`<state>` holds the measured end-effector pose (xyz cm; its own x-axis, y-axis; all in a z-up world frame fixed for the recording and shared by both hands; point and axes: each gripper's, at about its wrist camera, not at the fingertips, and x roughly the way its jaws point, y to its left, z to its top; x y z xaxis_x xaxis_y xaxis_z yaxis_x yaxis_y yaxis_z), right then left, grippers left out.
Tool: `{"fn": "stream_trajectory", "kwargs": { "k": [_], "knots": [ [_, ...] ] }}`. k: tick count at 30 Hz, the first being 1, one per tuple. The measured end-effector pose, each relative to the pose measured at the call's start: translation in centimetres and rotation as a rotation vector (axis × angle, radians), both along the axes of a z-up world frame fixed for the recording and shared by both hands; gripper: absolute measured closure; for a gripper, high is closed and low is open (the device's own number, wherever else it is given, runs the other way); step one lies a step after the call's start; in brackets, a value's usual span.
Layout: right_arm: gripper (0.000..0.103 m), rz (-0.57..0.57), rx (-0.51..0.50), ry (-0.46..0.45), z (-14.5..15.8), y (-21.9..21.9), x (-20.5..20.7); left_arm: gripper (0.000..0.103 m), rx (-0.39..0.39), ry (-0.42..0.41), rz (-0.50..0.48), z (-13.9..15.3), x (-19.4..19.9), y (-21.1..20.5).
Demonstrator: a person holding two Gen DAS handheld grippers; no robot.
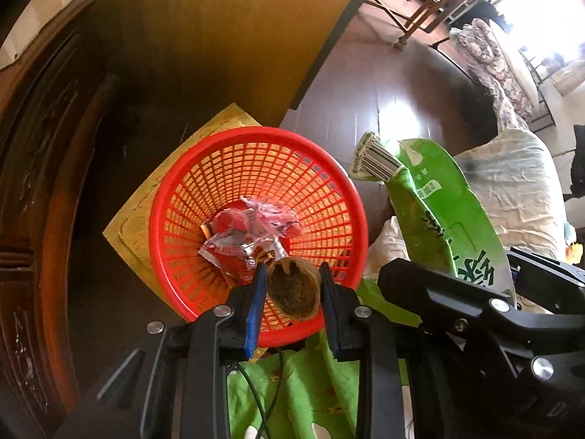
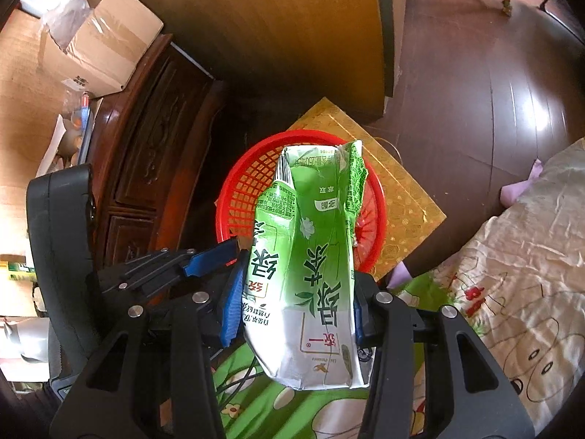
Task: Collect trash
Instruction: 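Open the left tool over the basket while the right tool releases the carton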
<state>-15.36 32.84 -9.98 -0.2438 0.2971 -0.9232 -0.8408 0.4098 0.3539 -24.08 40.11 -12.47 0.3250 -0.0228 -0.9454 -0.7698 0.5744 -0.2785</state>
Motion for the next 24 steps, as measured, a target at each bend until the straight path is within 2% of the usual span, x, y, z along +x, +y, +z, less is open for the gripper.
{"fn": "stream_trajectory", "kwargs": {
  "k": [5, 7, 9, 11, 14, 20, 24],
  "knots": [
    [0.056, 0.009, -0.009, 0.020, -0.8, 1.1, -0.3, 0.074, 0.004, 0.015, 0.026, -0.5, -0.4, 0.9],
    [0.056, 0.016, -0.017, 0.031, -1.2, 1.5, -0.4, 0.071, 0.006, 0.027, 0.040, -1.0, -0.5, 1.3],
    [0.050, 0.013, -0.027, 0.026, -1.5, 1.8, -0.3, 0.056, 0.004, 0.038, 0.050, -1.2, -0.6, 1.5],
    [0.047, 0.006, -0.020, 0.030, -1.4, 1.7, 0.0, 0.050, 0.005, 0.047, 0.068, -1.5, -0.9, 1.7],
    [0.044, -0.004, -0.005, 0.040, -1.3, 1.4, 0.2, 0.046, 0.002, 0.048, 0.079, -1.4, -1.1, 2.0],
    [0.042, -0.026, 0.011, 0.044, -0.8, 0.7, 0.7, 0.043, 0.014, 0.055, 0.077, -0.9, -1.1, 1.6],
    [0.042, -0.031, 0.027, 0.008, 0.5, -0.4, 0.8, 0.043, 0.022, 0.056, 0.061, -0.4, -0.9, 0.8]
  ]
}}
